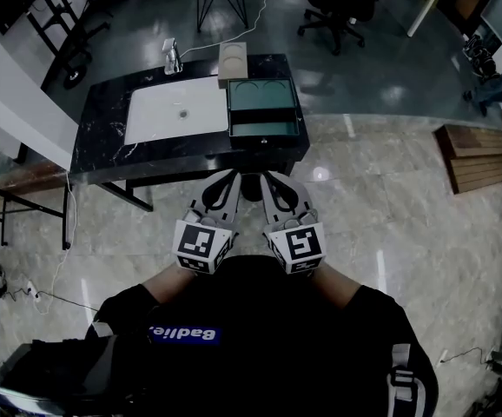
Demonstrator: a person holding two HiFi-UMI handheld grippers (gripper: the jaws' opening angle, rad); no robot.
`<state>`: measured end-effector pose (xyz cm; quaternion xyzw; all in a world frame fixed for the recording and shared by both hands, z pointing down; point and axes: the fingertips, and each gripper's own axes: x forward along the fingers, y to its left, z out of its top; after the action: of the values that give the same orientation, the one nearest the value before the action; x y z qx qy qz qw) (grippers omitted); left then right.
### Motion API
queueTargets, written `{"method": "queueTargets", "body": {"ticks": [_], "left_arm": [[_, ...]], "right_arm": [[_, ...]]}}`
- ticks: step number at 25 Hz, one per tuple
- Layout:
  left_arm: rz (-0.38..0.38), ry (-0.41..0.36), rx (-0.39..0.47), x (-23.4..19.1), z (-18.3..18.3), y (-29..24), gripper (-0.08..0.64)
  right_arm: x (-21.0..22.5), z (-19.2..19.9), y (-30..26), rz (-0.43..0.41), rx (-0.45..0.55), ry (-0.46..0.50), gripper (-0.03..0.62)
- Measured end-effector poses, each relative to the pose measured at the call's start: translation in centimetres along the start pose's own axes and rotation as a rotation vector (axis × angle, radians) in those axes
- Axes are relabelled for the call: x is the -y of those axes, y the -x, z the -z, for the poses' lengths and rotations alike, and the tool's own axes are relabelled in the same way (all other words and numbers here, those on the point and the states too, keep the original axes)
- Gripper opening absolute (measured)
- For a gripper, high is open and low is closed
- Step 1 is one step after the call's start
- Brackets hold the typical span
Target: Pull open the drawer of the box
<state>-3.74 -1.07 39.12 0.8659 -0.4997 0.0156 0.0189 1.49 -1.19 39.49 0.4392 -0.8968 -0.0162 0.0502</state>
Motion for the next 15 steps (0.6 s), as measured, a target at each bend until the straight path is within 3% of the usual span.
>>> {"method": "queueTargets", "body": {"ticks": [15], "left_arm": [[-0.002,0.0,0.007,-0.53,-0.14,0.39,-0.008]], "right_arm": [[-0.12,-0.17,-0.48,0.002,-0.005,0.01,0.002]]}}
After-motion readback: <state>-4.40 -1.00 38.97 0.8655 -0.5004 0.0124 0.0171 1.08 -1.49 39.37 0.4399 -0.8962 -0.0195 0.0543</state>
